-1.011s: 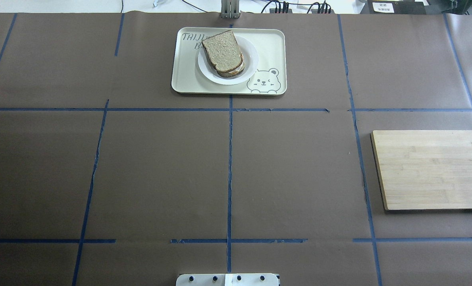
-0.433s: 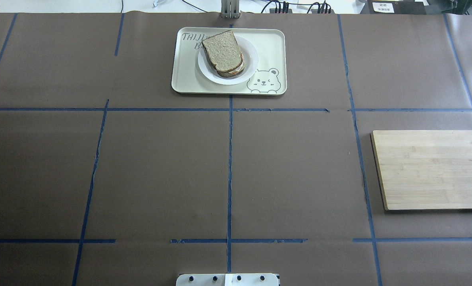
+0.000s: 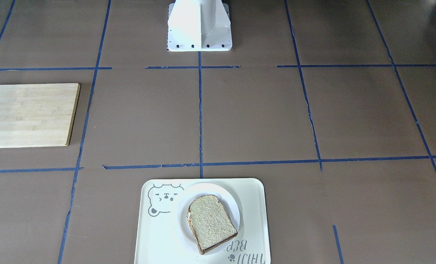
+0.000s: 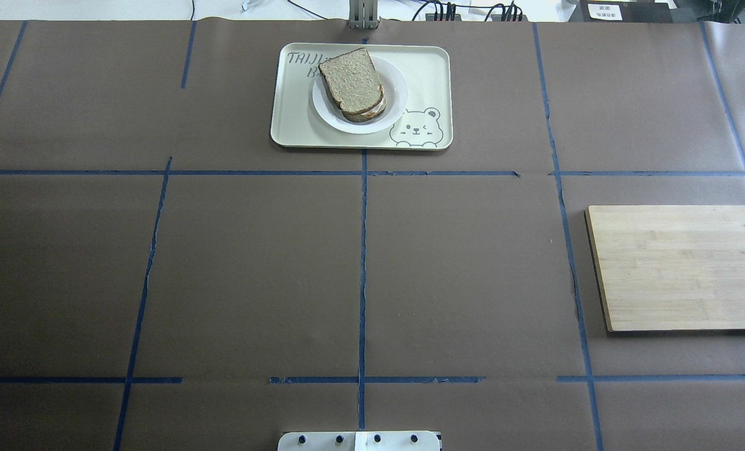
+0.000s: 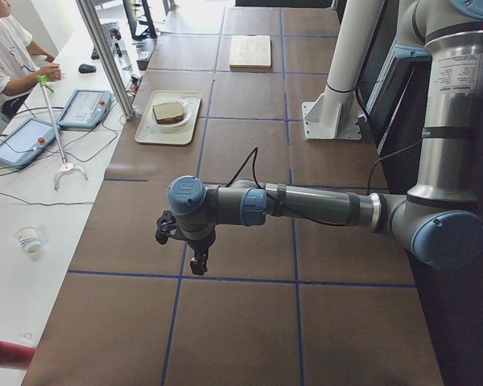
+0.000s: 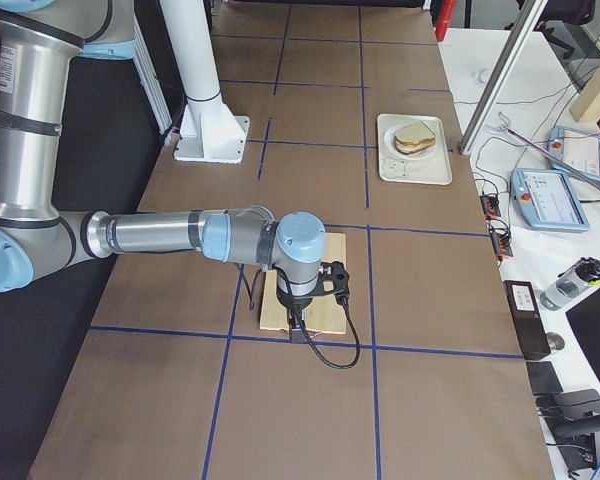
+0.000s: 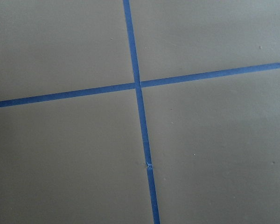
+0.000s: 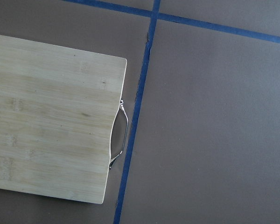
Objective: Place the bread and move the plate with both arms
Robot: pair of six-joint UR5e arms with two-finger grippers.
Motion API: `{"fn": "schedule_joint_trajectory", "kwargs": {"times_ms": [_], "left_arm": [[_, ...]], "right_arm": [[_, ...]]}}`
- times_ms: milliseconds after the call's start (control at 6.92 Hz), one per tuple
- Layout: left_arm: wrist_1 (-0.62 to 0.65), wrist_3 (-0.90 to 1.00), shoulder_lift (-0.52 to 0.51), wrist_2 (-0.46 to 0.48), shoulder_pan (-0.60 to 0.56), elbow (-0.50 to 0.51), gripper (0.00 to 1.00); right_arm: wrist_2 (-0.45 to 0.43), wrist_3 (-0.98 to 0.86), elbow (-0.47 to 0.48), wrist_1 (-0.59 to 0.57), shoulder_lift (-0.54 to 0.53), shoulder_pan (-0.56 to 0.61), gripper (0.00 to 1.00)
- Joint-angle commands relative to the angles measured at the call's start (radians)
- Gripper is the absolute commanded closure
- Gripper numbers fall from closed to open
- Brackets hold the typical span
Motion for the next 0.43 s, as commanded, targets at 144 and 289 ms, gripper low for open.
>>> {"fn": "schedule_joint_trajectory", "kwargs": {"times_ms": [144, 289], "left_arm": [[0.001, 0.013, 0.004, -0.003, -0.017, -0.003, 0.00], [0.003, 0.012, 0.009, -0.004, -0.020, -0.004, 0.00]], "right_arm": [[0.002, 0.001, -0.009, 0.000, 0.001, 0.000, 0.00], [0.005, 0.005, 0.000, 0.000, 0.001, 0.001, 0.00]]}}
